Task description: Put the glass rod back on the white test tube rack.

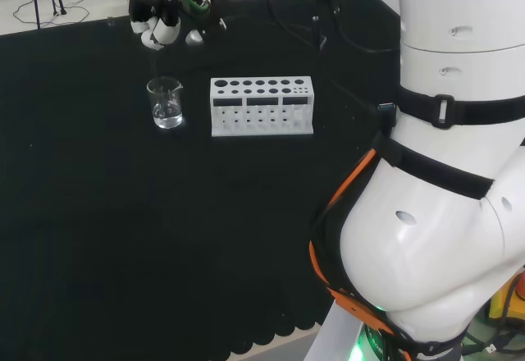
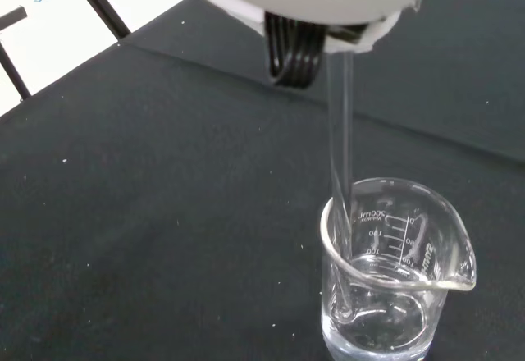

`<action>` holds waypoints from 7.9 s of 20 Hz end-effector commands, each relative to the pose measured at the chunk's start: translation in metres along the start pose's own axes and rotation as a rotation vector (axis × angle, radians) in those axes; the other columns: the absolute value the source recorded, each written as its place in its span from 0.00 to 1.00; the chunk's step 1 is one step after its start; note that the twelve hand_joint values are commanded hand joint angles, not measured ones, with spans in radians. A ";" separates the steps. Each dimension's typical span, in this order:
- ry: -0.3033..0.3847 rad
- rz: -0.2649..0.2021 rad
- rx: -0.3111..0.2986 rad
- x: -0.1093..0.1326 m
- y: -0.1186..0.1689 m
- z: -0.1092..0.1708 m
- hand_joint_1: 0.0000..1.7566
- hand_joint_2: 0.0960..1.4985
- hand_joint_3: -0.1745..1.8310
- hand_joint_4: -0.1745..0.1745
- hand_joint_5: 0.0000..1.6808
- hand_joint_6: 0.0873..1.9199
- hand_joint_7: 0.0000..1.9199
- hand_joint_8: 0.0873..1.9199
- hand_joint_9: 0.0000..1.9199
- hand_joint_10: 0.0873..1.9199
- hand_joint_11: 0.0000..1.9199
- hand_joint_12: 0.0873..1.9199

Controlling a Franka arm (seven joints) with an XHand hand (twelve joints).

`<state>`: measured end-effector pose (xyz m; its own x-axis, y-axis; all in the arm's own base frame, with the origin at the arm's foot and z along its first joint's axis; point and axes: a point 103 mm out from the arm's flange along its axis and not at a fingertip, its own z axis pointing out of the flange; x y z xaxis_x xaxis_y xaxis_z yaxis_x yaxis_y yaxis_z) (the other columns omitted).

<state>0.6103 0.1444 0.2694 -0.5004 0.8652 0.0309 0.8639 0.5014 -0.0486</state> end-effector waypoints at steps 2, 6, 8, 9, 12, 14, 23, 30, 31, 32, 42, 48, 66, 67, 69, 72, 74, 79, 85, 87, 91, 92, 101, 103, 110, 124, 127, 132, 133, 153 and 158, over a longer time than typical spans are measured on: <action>0.000 -0.005 -0.003 -0.001 -0.002 -0.002 0.75 0.38 0.47 0.00 0.67 0.34 0.69 0.44 0.88 0.40 0.77 0.52; 0.005 -0.001 -0.017 0.000 -0.004 -0.005 0.75 0.38 0.47 0.00 0.67 0.34 0.69 0.44 0.88 0.40 0.77 0.52; 0.015 0.005 -0.020 -0.001 -0.005 -0.009 0.75 0.38 0.47 0.00 0.67 0.34 0.69 0.44 0.88 0.40 0.77 0.52; 0.015 0.004 -0.022 0.000 -0.006 -0.012 0.75 0.38 0.47 0.00 0.67 0.34 0.69 0.44 0.88 0.40 0.77 0.52; 0.001 0.001 -0.027 0.000 -0.007 -0.022 0.75 0.38 0.47 0.00 0.67 0.34 0.69 0.44 0.87 0.40 0.77 0.52; -0.002 0.006 -0.036 -0.001 -0.010 -0.030 0.75 0.38 0.47 0.00 0.67 0.34 0.69 0.44 0.87 0.40 0.77 0.52; -0.025 0.020 -0.075 -0.006 -0.023 -0.062 0.75 0.38 0.47 0.00 0.67 0.34 0.69 0.44 0.87 0.40 0.77 0.52; -0.019 0.058 -0.097 -0.025 -0.030 -0.071 0.75 0.38 0.47 0.00 0.67 0.34 0.69 0.44 0.87 0.40 0.77 0.52; -0.019 0.065 -0.098 -0.028 -0.030 -0.071 0.75 0.38 0.47 0.00 0.67 0.34 0.69 0.44 0.87 0.40 0.77 0.52; -0.019 0.072 -0.098 -0.031 -0.031 -0.071 0.75 0.38 0.47 0.00 0.67 0.34 0.69 0.44 0.87 0.40 0.77 0.52; -0.040 0.120 -0.087 -0.055 -0.041 -0.072 0.75 0.38 0.47 0.00 0.67 0.34 0.69 0.44 0.87 0.40 0.77 0.52; -0.035 0.154 -0.087 -0.072 -0.050 -0.073 0.75 0.38 0.47 0.00 0.67 0.34 0.69 0.44 0.87 0.40 0.77 0.52; -0.039 0.209 -0.082 -0.092 -0.076 -0.076 0.75 0.38 0.47 0.00 0.67 0.34 0.69 0.44 0.87 0.41 0.77 0.53; -0.041 0.208 -0.084 -0.092 -0.077 -0.076 0.75 0.38 0.47 0.00 0.67 0.35 0.69 0.44 0.87 0.41 0.77 0.53; -0.043 0.205 -0.086 -0.091 -0.079 -0.076 0.75 0.38 0.47 0.00 0.67 0.35 0.69 0.44 0.87 0.41 0.77 0.53; -0.049 0.203 -0.101 -0.088 -0.088 -0.076 0.75 0.38 0.47 0.00 0.67 0.35 0.69 0.44 0.87 0.41 0.77 0.53; -0.049 0.203 -0.094 -0.086 -0.094 -0.076 0.75 0.38 0.47 0.00 0.67 0.35 0.69 0.44 0.87 0.41 0.77 0.53; -0.055 0.208 -0.077 -0.086 -0.096 -0.074 0.75 0.38 0.47 0.00 0.67 0.35 0.69 0.44 0.87 0.41 0.77 0.53; -0.035 0.204 -0.083 -0.089 -0.093 -0.067 0.75 0.38 0.47 0.00 0.67 0.35 0.69 0.44 0.87 0.41 0.77 0.53; -0.037 0.203 -0.083 -0.089 -0.092 -0.066 0.75 0.38 0.47 0.00 0.67 0.35 0.69 0.44 0.87 0.41 0.77 0.53; -0.035 0.202 -0.079 -0.090 -0.090 -0.066 0.75 0.38 0.47 0.00 0.67 0.35 0.69 0.44 0.87 0.41 0.77 0.53; -0.031 0.202 -0.075 -0.091 -0.089 -0.065 0.75 0.38 0.47 0.00 0.67 0.35 0.69 0.44 0.87 0.41 0.77 0.53; -0.007 0.200 -0.066 -0.104 -0.085 -0.049 0.75 0.38 0.47 0.00 0.67 0.35 0.69 0.44 0.87 0.41 0.77 0.53; -0.005 0.200 -0.061 -0.105 -0.086 -0.046 0.75 0.38 0.47 0.00 0.67 0.35 0.69 0.44 0.87 0.41 0.77 0.53; 0.001 0.192 -0.054 -0.098 -0.083 -0.050 0.75 0.38 0.47 0.00 0.67 0.35 0.69 0.44 0.87 0.41 0.77 0.53; 0.036 0.162 -0.074 -0.084 -0.071 -0.024 0.75 0.38 0.47 0.00 0.67 0.35 0.69 0.44 0.87 0.41 0.77 0.53; 0.033 0.163 -0.065 -0.085 -0.070 -0.022 0.75 0.38 0.47 0.00 0.67 0.35 0.69 0.44 0.87 0.41 0.77 0.52; 0.030 0.164 -0.051 -0.086 -0.067 -0.017 0.75 0.38 0.47 0.00 0.67 0.35 0.69 0.44 0.88 0.41 0.77 0.52; 0.029 0.163 -0.050 -0.087 -0.067 -0.016 0.75 0.38 0.47 0.00 0.67 0.35 0.69 0.44 0.88 0.41 0.77 0.52; 0.042 0.157 -0.007 -0.098 -0.069 0.013 0.75 0.38 0.47 0.00 0.67 0.35 0.69 0.44 0.87 0.41 0.77 0.52; 0.025 0.155 0.031 -0.079 -0.059 0.007 0.75 0.38 0.47 0.00 0.67 0.35 0.69 0.44 0.87 0.41 0.77 0.52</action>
<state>0.5993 0.0293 0.2576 -0.3586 0.9316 0.0597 0.9309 0.3616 -0.0518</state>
